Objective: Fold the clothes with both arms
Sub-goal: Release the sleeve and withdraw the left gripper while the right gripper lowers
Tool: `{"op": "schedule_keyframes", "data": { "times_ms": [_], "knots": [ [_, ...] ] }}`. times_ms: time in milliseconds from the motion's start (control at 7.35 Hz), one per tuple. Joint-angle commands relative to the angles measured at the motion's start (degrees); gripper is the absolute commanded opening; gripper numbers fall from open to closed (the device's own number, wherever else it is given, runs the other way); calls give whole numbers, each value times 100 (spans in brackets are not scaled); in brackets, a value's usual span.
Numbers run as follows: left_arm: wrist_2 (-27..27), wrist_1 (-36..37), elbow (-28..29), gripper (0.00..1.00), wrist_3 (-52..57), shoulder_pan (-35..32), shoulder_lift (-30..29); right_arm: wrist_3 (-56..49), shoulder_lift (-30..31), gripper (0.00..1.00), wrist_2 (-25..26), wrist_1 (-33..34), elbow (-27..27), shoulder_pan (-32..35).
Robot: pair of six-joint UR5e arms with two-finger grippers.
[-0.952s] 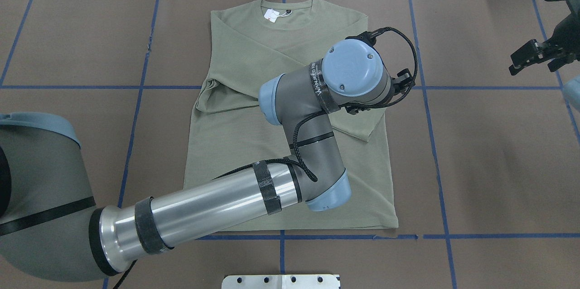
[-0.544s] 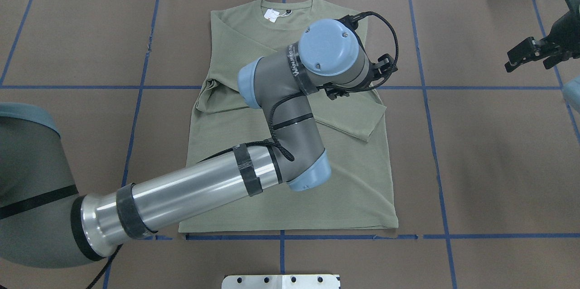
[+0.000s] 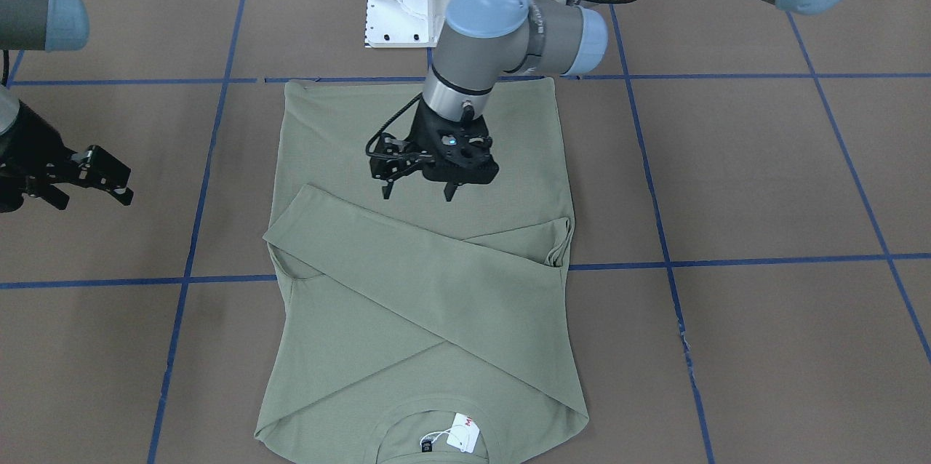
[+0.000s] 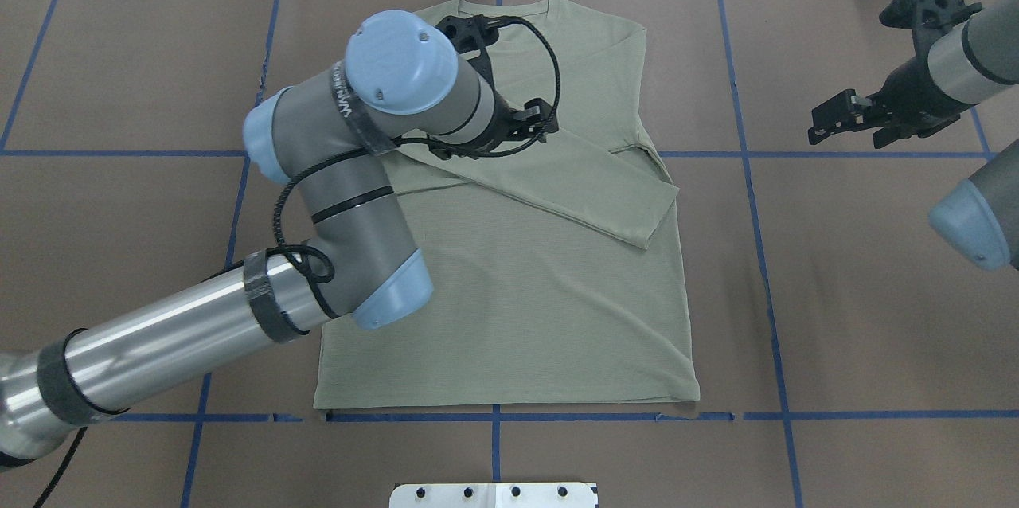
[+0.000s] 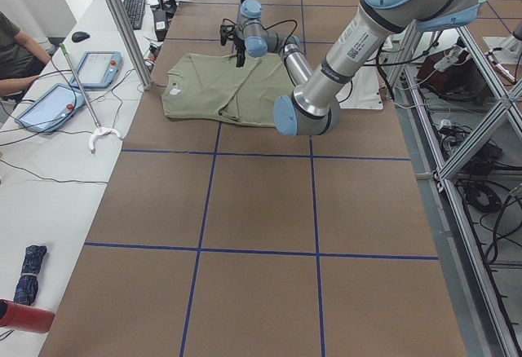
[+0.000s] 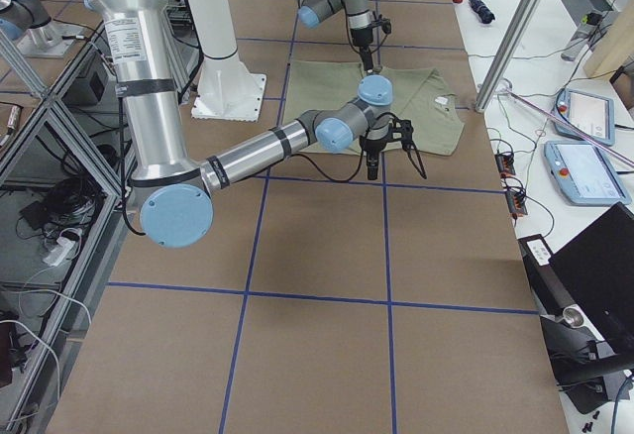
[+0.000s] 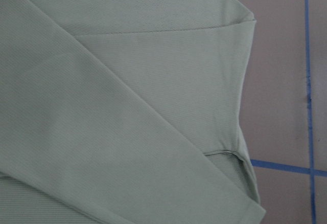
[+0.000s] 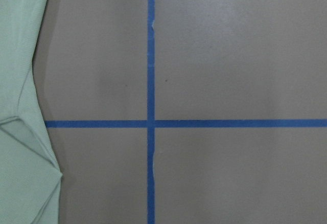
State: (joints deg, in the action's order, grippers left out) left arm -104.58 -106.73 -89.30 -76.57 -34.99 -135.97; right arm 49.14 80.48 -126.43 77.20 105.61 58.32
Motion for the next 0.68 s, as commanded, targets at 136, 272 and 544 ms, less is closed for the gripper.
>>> {"op": "schedule_keyframes", "data": {
  "times_ms": [136, 272, 544],
  "knots": [
    [-19, 776, -1964, 99, 1170, -184, 1927, 1532, 249, 100, 704, -64, 950, -1221],
    [-27, 776, -2465, 99, 1389, -201, 2482, 2060, 293, 100, 1090, -64, 1188, -1757],
    [-10, 724, -2978, 99, 1575, -201, 3154, 2930, 407, 100, 2056, -56, 1453, -3065]
  ]
}}
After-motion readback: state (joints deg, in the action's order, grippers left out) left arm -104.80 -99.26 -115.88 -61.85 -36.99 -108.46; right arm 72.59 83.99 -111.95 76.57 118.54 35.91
